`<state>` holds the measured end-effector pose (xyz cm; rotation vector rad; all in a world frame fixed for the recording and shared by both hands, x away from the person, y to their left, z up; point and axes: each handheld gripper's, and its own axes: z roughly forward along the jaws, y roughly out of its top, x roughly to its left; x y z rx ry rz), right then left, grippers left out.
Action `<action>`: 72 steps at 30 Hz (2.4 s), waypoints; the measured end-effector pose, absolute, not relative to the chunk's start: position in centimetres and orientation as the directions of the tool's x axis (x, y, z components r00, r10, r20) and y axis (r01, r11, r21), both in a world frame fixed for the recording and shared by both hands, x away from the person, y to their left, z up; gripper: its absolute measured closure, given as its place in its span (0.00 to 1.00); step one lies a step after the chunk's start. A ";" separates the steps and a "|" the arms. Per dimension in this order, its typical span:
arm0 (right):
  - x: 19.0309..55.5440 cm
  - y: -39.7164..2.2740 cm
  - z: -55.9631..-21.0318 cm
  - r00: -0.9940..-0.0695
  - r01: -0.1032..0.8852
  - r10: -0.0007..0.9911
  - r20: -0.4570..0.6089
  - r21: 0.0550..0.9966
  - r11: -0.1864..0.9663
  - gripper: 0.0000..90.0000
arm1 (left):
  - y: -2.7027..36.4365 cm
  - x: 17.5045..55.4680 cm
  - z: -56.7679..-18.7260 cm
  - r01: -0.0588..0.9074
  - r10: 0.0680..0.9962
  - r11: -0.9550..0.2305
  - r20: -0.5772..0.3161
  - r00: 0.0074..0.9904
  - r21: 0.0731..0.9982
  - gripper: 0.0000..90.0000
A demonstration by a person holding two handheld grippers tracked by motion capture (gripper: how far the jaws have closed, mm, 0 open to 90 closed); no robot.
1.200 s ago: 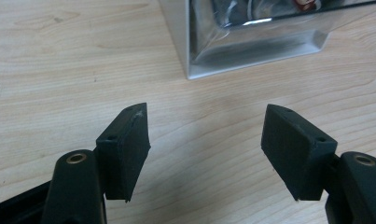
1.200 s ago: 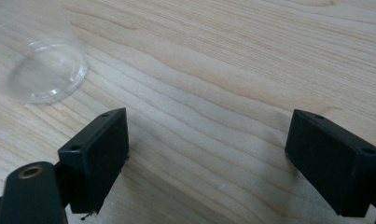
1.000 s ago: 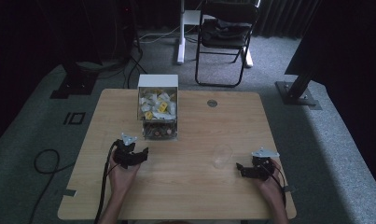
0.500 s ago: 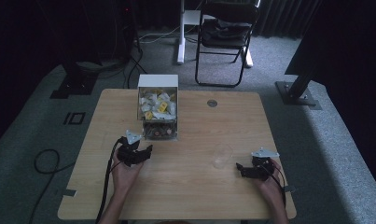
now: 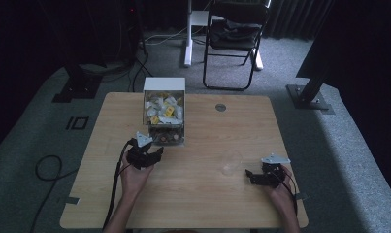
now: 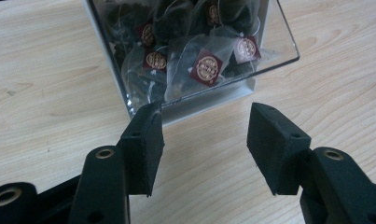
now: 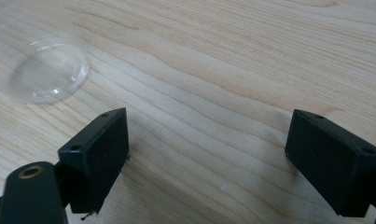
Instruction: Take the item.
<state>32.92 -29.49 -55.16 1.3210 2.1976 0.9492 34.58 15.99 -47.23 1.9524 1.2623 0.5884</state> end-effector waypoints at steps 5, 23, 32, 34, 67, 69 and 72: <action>32.9 -29.5 -55.2 -0.470 0.607 0.882 0.003 0.727 0.321 0.15 | 15.7 35.1 -47.2 0.580 0.915 -0.249 -0.009 0.404 0.775 0.49; 32.9 -29.5 -55.2 -0.470 0.607 0.883 0.003 0.727 0.321 0.15 | 14.4 36.9 -47.6 0.569 0.914 -0.247 -0.006 0.405 0.784 0.53; 32.9 -29.5 -55.2 -0.474 0.607 0.881 0.005 0.726 0.322 0.15 | 14.0 37.1 -48.0 0.566 0.913 -0.250 -0.004 0.409 0.786 0.52; 32.9 -29.5 -55.2 -0.474 0.607 0.881 0.005 0.727 0.322 0.15 | 14.0 37.1 -48.0 0.568 0.912 -0.260 0.006 0.410 0.781 0.52; 32.9 -29.5 -55.2 -0.474 0.607 0.881 0.004 0.726 0.323 0.15 | 13.5 34.9 -47.5 0.523 0.918 -0.257 0.036 0.395 0.813 0.55; 32.9 -29.5 -55.2 -0.474 0.607 0.881 0.005 0.726 0.323 0.15 | 13.5 35.1 -47.7 0.527 0.919 -0.270 0.052 0.391 0.806 0.55; 32.9 -29.5 -55.2 -0.474 0.607 0.881 0.004 0.727 0.323 0.15 | 13.5 35.5 -48.1 0.548 0.917 -0.292 0.068 0.392 0.784 0.65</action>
